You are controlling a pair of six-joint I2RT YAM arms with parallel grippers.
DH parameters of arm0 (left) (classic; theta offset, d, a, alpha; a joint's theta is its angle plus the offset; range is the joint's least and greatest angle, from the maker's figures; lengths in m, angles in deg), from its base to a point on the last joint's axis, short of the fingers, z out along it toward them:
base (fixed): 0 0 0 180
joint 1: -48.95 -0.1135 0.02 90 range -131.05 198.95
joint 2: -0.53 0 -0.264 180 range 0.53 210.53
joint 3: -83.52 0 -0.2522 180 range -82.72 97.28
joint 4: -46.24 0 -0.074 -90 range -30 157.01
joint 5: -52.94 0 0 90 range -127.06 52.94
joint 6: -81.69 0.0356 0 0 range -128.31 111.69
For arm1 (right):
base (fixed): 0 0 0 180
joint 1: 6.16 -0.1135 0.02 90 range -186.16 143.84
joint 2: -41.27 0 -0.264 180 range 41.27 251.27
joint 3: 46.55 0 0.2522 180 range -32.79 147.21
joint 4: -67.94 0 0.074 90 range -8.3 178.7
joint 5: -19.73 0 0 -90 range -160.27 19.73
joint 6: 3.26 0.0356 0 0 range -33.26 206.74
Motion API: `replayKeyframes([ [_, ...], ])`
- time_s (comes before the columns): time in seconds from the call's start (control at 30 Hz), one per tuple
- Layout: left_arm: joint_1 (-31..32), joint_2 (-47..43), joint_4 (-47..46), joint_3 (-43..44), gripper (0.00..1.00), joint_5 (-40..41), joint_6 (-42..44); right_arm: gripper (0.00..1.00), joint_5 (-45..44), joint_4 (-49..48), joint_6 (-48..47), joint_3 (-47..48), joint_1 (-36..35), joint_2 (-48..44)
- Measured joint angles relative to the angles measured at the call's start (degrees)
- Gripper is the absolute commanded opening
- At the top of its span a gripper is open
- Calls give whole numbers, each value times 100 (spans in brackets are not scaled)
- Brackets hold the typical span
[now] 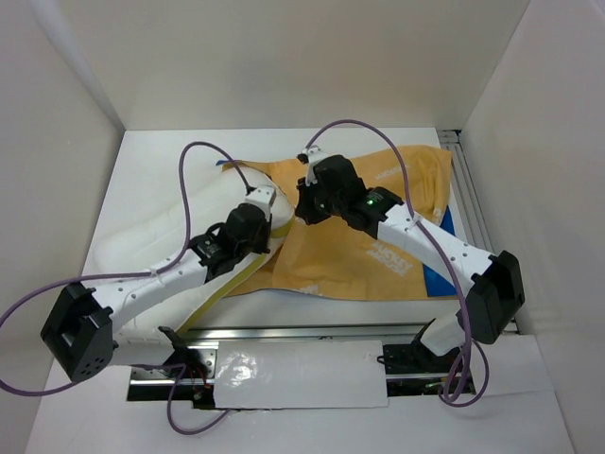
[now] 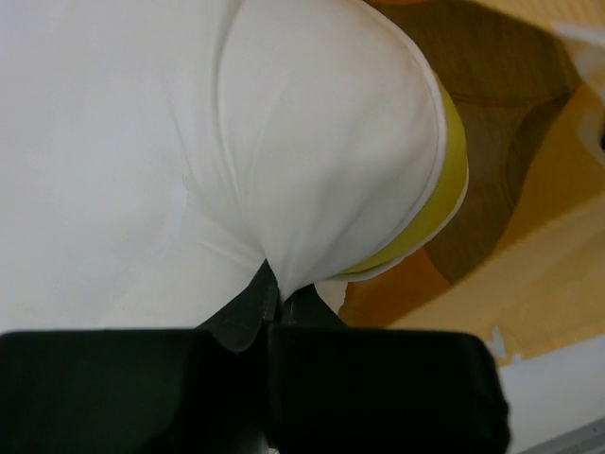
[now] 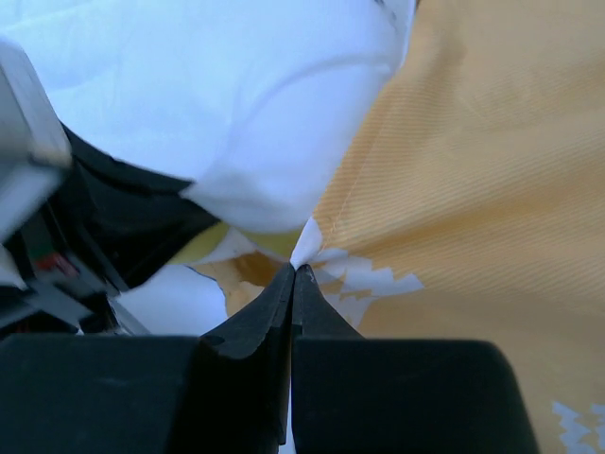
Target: Put the pillow into the pillowcase
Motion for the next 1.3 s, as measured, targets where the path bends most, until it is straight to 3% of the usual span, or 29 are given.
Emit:
replayKeyframes([
  [0.3, 820, -94, -278, -437, 3, -422, -2, 0, 448, -140, 61, 15, 7, 52],
  [0.33, 911, -96, -280, -437, 11, -452, -2, 0, 479, -144, 70, 15, 7, 59],
  [0.37, 990, -105, -271, -437, 35, -498, -2, 0, 505, -149, 74, 13, 7, 63],
  [0.47, 1123, -245, -199, -435, 84, -669, 13, 0, 577, -162, 94, -13, 7, 70],
  [0.5, 1156, -352, -164, -433, 97, -680, -15, 0, 592, -179, 96, -70, 7, 70],
  [0.53, 1174, -490, -87, -424, 100, -651, -63, 0, 608, -173, 107, -136, 7, 70],
  [0.6, 1182, -761, 162, -348, 100, -448, -225, 0, 619, -190, 116, -358, 11, 70],
  [0.7, 1174, -1137, 763, -61, 100, 46, -509, 11, 605, -105, 186, -785, 33, 68],
  [0.73, 1156, -1235, 951, 42, 100, 186, -625, 20, 588, -63, 214, -901, 33, 66],
  [0.77, 1108, -1333, 1134, 142, 100, 313, -702, 39, 586, -26, 238, -1008, 33, 63],
  [0.8, 1054, -1443, 1285, 214, 100, 413, -798, 50, 592, 13, 284, -1084, 33, 57],
  [0.9, 758, -1672, 1652, 400, 100, 575, -1003, 74, 673, 109, 229, -1207, 33, -42],
  [1.03, 48, -1368, 1864, 861, 100, 348, -1086, 87, 579, 221, 170, -1147, 33, -299],
  [1.3, -1248, 1283, 1864, 2684, 100, -695, -682, 89, -719, 382, 136, -151, 181, -323],
])
